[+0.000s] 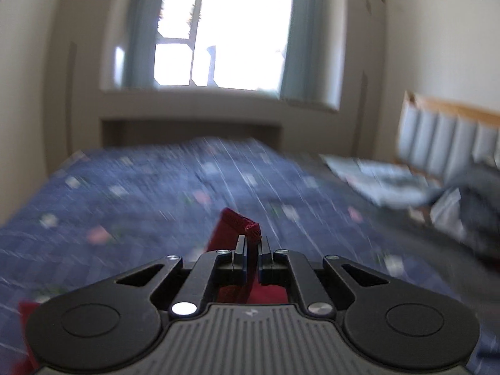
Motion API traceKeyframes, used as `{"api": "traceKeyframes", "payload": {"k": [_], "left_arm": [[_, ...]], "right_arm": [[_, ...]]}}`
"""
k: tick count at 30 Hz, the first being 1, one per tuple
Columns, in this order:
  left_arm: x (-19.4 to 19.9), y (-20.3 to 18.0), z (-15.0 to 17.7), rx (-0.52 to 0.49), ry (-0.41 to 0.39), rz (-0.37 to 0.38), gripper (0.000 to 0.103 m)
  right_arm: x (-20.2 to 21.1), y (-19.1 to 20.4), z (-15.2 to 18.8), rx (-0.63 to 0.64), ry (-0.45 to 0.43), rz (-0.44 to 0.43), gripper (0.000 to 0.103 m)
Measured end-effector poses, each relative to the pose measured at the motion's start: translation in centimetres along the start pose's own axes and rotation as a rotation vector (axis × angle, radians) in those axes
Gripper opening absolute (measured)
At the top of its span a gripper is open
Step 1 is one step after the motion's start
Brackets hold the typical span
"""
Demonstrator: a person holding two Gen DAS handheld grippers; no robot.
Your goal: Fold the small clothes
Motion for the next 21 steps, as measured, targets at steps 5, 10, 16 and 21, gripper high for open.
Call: {"api": "traceKeyframes", "payload": {"k": [5,10,16,21], "left_arm": [[-2.6,-2.4,4.6,-0.065,0.130,0.041,0.008],[-0.4,-2.8,3.7,-0.074,0.160,0.043,0.069],[1.9,-1.5,2.3,-0.052,0.135,0.061,0.095],[5.6,1.3,1.4,-0.047,0.109,0.004,0.103]], "right_arm": [[-0.7,-2.2,1.3,-0.043,0.028,0.033,0.102],[-1.4,-2.5,1.3,-0.066,0.030,0.028,0.102],[-1.9,-1.5,0.4,-0.052,0.019,0.012,0.102],[-2.7,0.4,-1.6,-0.077,-0.014,-0.070,0.102]]}}
Point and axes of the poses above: each gripper's, at about its wrist camera, not at the fingertips, and x roughly against the way its jaws point, y to its left, z to its underside, the point moved 5 cm from there along -x, roughly the way its jaws point, and after that the axes turned 3 degrees about -y, right-handed, at the moved point
